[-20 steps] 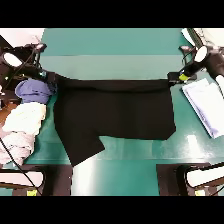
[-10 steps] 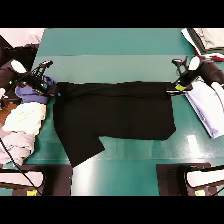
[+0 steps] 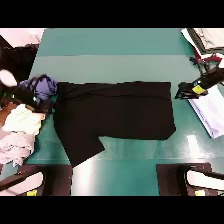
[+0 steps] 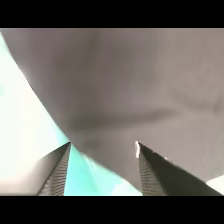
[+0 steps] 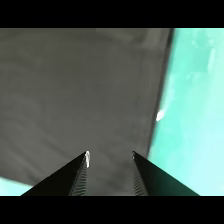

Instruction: Fold the shirts.

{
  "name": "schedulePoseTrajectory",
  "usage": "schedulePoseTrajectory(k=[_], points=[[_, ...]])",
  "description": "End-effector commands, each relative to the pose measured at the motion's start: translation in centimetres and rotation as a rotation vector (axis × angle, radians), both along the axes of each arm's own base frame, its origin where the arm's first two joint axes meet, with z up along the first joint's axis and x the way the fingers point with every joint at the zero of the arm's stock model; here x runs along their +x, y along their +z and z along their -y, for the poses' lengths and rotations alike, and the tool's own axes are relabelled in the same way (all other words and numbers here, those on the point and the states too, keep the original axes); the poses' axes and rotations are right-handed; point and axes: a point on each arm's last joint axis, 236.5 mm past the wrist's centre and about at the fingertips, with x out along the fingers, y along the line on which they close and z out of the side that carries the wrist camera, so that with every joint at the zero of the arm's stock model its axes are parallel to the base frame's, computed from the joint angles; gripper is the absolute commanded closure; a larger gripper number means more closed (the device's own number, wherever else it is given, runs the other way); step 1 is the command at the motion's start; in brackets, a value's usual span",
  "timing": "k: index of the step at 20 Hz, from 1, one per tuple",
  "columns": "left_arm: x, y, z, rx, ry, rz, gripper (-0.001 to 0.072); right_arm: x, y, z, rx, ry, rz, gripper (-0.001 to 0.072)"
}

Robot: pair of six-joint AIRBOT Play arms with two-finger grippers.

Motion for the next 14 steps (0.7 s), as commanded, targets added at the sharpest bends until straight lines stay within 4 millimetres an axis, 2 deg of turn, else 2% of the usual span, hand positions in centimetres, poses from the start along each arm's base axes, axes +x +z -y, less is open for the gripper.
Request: schedulePoseTrajectory(k=[1, 3, 6, 10, 14], points=[[-6.8, -2.3, 1.8, -0.051, 0.089, -0.079, 0.0209, -2.0, -0.3, -1.0, 0.055, 0.002, 0.028, 0.0395], [-8.8, -3.5, 2.7, -0.082, 0.130, -0.096, 0.0208, -3.0, -1.1, -1.2, 0.057, 0.004, 0.015, 0.0395], [-10.2, -5.3, 2.8, -0.078, 0.171, -0.130, 0.0209, -4.2, -1.7, -1.4, 0.060, 0.015, -0.001, 0.0395], [-9.7, -7.0, 2.7, -0.076, 0.241, -0.105, 0.0209, -4.1, -1.2, -1.4, 0.055, 0.016, 0.023, 0.0395], [-8.7, -7.3, 3.2, -0.102, 0.284, -0.067, 0.0209, -4.1, -0.7, -1.4, 0.052, 0.016, 0.041, 0.0395]])
